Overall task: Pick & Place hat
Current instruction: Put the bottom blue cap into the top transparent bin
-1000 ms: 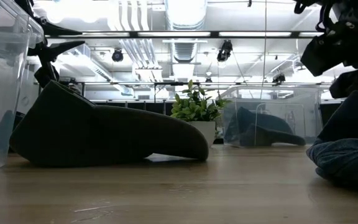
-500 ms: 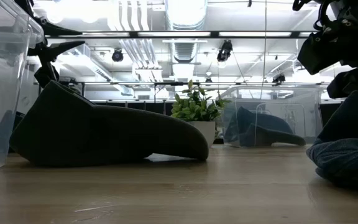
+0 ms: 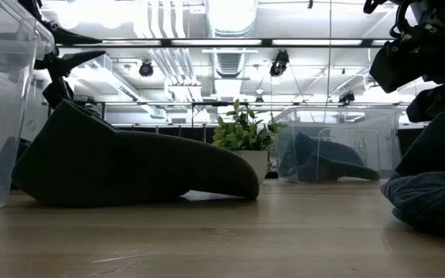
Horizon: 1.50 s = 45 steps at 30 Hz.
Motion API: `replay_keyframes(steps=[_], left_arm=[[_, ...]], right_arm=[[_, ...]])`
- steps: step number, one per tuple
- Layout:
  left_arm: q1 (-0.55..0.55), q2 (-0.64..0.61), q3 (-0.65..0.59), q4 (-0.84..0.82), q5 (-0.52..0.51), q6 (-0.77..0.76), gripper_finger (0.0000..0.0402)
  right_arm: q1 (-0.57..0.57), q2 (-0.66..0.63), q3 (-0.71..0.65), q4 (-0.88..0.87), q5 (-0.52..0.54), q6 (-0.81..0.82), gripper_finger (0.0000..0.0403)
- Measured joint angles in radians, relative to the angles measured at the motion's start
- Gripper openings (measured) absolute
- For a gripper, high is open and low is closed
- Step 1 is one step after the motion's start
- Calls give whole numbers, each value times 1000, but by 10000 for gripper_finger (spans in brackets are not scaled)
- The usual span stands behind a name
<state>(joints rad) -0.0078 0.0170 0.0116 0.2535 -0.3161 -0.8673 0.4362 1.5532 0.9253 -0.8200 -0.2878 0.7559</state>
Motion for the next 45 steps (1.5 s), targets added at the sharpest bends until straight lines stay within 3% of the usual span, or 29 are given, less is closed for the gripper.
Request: replay_keyframes(steps=[4,12,25,45], left_arm=[[0,0,0,0,0,-3,69],[0,0,0,0,0,-3,69],[0,0,0,0,0,-1,69],[0,0,0,0,-26,0,69]], right_arm=[[0,0,0,0,0,0,142],[0,0,0,-1,-24,-17,22],[0,-22,38,-82,-21,-30,14],[-37,-47,453,-595,295,-177,12]])
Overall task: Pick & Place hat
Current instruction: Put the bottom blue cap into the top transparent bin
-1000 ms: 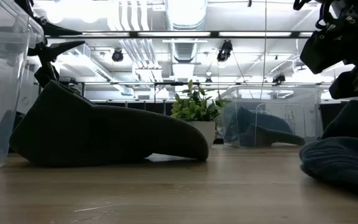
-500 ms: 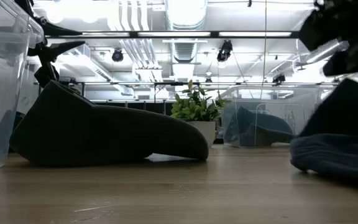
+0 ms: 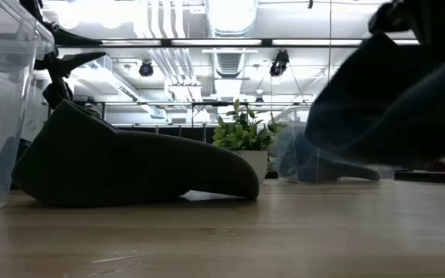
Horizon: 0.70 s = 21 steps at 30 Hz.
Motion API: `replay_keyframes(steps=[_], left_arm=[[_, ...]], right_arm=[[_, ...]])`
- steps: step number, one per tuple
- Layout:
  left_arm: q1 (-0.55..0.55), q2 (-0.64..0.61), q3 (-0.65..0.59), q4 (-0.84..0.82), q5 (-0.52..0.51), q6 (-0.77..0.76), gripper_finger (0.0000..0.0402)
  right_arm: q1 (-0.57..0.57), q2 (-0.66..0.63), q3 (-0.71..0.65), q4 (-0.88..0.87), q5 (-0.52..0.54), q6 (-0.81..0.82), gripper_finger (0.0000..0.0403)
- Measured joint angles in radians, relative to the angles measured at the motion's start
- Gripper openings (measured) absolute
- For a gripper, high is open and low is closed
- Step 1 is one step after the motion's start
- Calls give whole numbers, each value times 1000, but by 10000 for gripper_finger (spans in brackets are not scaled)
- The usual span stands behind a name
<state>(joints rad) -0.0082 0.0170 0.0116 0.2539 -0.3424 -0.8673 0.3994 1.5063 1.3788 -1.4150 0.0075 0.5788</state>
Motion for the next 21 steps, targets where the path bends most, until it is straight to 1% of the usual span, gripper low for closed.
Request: replay_keyframes(steps=[8,16,21], left_arm=[[0,0,0,-3,0,0,69],[0,0,0,-2,0,0,69],[0,0,0,-2,0,0,69]], right_arm=[[-53,-9,170,-155,149,-44,12],[-136,-54,322,-156,290,-181,12],[-221,-86,405,-157,424,-305,12]])
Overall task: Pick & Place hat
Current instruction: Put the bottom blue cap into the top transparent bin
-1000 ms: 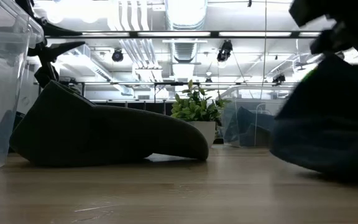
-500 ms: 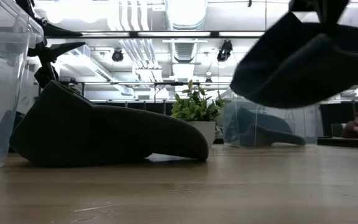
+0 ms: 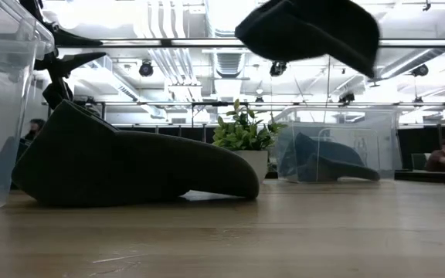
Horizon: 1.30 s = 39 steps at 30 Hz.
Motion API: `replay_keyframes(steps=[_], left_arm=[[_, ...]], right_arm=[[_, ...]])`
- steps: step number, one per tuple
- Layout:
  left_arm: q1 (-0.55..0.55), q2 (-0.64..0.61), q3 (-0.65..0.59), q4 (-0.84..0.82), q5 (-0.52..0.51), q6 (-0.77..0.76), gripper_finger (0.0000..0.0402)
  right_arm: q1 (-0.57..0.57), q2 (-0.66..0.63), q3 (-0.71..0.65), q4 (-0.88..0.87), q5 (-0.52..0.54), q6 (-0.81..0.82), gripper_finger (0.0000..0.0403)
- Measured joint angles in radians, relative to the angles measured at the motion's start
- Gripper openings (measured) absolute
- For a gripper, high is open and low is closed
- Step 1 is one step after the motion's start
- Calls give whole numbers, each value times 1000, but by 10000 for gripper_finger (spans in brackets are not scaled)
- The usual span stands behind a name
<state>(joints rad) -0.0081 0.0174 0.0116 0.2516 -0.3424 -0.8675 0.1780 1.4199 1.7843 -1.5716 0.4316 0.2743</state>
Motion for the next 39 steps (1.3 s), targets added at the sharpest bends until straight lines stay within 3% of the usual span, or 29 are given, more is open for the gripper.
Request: replay_keyframes(steps=[10,15,22,39], left_arm=[[0,0,0,-1,0,0,69],[0,0,0,-1,0,0,69],[0,0,0,-2,0,0,69],[0,0,0,1,0,-2,69]], right_arm=[[-287,-4,152,3,237,-352,12],[-442,10,171,11,226,-450,12],[-587,11,78,44,146,-610,12],[-670,11,-246,174,54,-775,12]])
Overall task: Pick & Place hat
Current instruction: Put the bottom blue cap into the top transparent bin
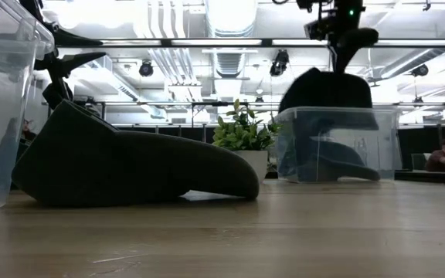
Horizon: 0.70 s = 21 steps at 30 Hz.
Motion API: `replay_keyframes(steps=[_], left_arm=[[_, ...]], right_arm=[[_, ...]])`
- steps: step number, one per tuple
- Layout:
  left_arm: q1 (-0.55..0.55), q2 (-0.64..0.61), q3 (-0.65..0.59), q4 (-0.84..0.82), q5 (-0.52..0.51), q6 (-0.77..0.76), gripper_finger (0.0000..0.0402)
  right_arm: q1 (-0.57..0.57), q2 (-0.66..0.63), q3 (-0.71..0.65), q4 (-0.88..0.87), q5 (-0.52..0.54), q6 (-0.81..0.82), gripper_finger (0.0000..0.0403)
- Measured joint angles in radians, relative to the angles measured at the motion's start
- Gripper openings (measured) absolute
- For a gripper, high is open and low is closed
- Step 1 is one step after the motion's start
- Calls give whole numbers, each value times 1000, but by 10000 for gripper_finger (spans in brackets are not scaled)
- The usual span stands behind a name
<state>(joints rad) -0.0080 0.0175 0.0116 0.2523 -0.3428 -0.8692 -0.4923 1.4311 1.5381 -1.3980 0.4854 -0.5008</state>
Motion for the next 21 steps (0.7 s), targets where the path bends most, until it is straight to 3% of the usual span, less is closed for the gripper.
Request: replay_keyframes(steps=[7,21], left_arm=[[0,0,0,0,-1,1,69],[0,0,0,0,-2,0,69]], right_arm=[[-18,0,-88,33,-90,-19,12],[-47,0,-195,157,-136,-37,14]])
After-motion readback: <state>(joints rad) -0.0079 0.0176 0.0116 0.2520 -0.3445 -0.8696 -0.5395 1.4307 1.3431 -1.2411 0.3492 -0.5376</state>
